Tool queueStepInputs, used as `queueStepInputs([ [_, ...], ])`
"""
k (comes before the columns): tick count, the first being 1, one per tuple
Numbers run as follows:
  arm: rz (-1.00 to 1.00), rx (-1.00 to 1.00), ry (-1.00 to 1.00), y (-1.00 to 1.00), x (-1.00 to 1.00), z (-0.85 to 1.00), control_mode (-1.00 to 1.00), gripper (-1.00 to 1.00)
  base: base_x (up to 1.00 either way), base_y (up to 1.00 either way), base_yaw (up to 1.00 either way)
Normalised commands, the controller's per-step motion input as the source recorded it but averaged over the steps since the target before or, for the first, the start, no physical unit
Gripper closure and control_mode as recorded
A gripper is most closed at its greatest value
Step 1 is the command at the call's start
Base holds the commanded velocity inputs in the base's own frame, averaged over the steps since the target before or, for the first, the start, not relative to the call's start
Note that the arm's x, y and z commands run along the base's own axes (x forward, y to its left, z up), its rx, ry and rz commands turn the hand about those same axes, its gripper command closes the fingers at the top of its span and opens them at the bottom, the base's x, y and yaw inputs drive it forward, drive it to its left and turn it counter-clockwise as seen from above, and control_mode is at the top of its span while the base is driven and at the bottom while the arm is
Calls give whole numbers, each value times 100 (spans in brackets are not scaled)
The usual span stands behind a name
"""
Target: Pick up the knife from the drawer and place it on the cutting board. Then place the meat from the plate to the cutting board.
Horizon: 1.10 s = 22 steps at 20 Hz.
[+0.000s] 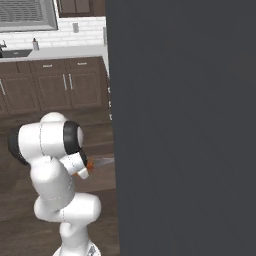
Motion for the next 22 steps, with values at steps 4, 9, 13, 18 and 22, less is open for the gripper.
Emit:
queueStepInputs([
  [4, 0, -2, -23, 27, 0, 100, -100, 100, 0, 0, 0],
  [9, 0, -7, -25, 9, 0, 100, -100, 100, 0, 0, 0],
  [13, -2, -10, -14, -13, 2, 100, -100, 100, 0, 0, 0],
  [18, -5, -22, 9, -95, 52, 100, -100, 100, 0, 0, 0],
  [22, -2, -32, 28, -100, 58, 77, -100, 100, 0, 0, 0],
])
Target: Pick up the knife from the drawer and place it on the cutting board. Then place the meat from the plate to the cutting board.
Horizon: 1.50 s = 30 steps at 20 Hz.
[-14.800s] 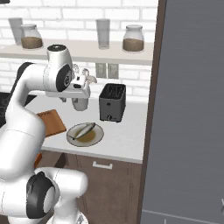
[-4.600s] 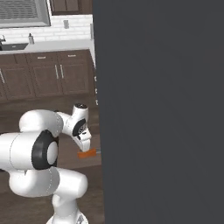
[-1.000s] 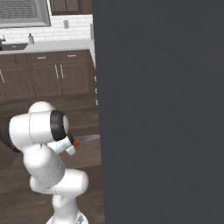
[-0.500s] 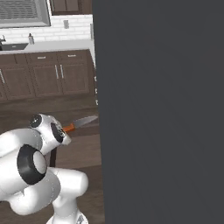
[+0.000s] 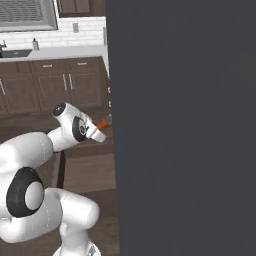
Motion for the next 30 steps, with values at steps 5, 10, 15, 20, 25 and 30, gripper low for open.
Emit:
queueStepInputs([
  [5, 1, -35, 57, -100, 73, 5, -100, 100, 0, 0, 0],
  [10, 27, -11, 39, -100, 16, -38, -100, 100, 0, 0, 0],
  [15, 5, 38, 3, -100, 0, -43, -100, 100, 0, 0, 0],
  [20, 1, 31, 0, -83, 45, -13, -100, 100, 0, 0, 0],
  [25, 3, 4, 0, -56, 49, -38, -100, 100, 0, 0, 0],
  [30, 1, 0, 0, -11, 16, -59, -100, -100, 0, 0, 0],
])
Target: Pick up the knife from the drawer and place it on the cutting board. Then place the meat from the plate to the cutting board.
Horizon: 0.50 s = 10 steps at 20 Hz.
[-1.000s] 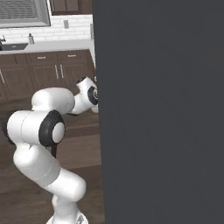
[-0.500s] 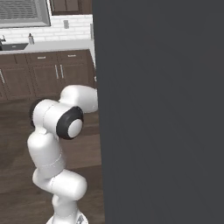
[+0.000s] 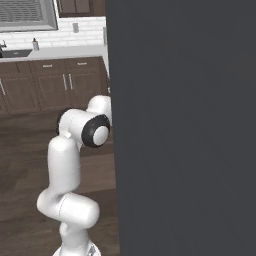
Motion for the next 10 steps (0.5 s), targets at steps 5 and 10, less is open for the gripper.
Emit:
queueStepInputs([
  [5, 0, 1, -1, 0, 5, -3, -100, -100, 0, 0, 0],
  [10, -6, 6, -11, -5, -44, 46, -100, -100, 0, 0, 0],
])
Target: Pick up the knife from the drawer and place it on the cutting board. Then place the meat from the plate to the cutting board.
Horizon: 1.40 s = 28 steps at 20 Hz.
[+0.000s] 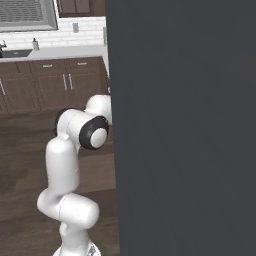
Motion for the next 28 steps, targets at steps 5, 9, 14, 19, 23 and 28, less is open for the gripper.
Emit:
queueStepInputs([
  [5, -30, 7, -14, -37, -100, 49, -100, -100, 0, 0, 0],
  [9, -45, 0, 9, -40, -100, 4, -100, -100, 0, 0, 0],
  [14, -38, -5, 16, -69, -99, -49, -100, -100, 0, 0, 0],
  [19, -4, 8, 2, -75, -55, -47, -100, -100, 0, 0, 0],
  [23, 0, 9, 0, -14, -1, -19, -100, -100, 0, 0, 0],
  [28, -4, 0, 0, 0, 15, -7, -100, -100, 0, 0, 0],
])
